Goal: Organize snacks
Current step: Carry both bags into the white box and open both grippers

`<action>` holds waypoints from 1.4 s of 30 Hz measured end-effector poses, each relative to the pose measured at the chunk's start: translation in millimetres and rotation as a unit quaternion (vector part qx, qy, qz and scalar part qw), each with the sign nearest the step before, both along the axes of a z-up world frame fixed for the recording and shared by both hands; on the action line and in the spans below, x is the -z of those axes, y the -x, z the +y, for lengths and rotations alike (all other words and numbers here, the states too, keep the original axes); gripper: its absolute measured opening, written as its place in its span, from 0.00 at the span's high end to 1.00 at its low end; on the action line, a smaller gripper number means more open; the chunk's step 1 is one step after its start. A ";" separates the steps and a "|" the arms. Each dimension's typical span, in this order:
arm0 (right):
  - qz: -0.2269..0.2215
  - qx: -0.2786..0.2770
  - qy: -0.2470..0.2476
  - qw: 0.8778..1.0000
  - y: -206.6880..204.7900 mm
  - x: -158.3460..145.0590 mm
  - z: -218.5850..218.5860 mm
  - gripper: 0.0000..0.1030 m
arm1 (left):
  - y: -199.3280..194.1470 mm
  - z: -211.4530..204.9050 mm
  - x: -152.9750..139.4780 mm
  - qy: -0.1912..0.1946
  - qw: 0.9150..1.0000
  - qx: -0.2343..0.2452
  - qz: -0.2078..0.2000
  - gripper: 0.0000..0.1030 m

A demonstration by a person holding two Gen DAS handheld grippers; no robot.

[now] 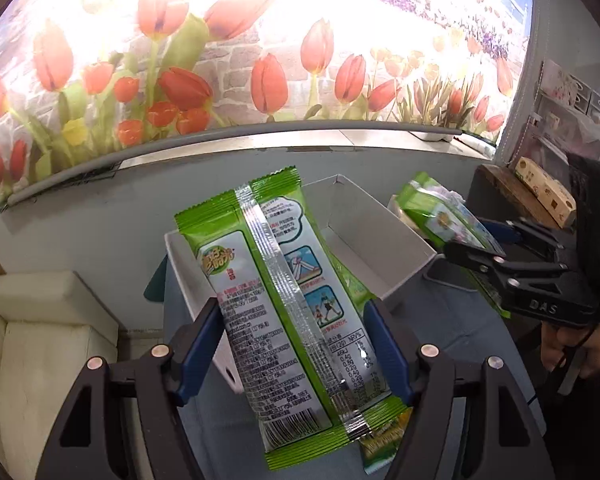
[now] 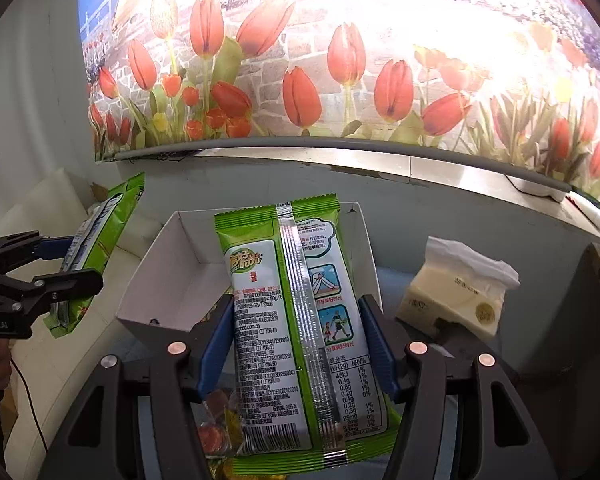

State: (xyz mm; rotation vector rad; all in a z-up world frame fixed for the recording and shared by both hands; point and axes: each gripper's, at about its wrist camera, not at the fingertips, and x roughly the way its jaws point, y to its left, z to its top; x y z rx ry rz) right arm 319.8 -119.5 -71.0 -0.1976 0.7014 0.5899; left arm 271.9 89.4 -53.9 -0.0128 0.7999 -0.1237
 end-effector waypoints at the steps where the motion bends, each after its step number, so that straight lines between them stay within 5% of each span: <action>1: 0.006 0.000 0.011 1.000 -13.0 2.9 9.6 0.36 | -11.3 1.5 4.3 -0.004 1.000 0.001 0.007 0.26; 9: 0.048 0.000 -0.004 0.999 -75.2 21.0 44.8 0.36 | -67.3 13.8 41.6 -0.010 0.999 0.005 0.052 0.24; 12: 0.059 0.002 -0.011 0.998 -85.6 22.3 50.2 0.34 | -67.6 14.9 47.1 -0.008 0.999 0.010 0.044 0.14; 13: 0.060 0.002 -0.011 0.998 -87.5 23.3 52.1 0.28 | -68.6 15.4 49.8 -0.007 0.999 0.011 0.050 0.02; 14: 0.065 0.002 -0.014 0.998 -89.6 24.4 53.1 0.22 | -70.3 16.0 52.5 -0.011 0.998 0.007 0.060 0.00; 17: 0.066 0.002 -0.036 0.997 -89.9 24.4 50.4 0.13 | -70.2 19.2 55.5 -0.031 0.998 -0.009 0.059 0.00; 22: 0.053 0.012 -0.017 0.998 -83.2 24.1 48.6 0.13 | -61.9 30.5 51.6 -0.013 0.998 -0.018 0.057 0.00; 30: 0.034 0.035 -0.032 0.998 -35.9 23.9 12.5 0.13 | -17.1 34.9 36.8 0.008 0.999 -0.018 0.036 0.00; 42: 0.053 0.042 -0.012 0.998 64.9 102.1 -33.4 0.13 | 109.0 8.3 61.5 0.052 0.998 -0.015 0.022 0.00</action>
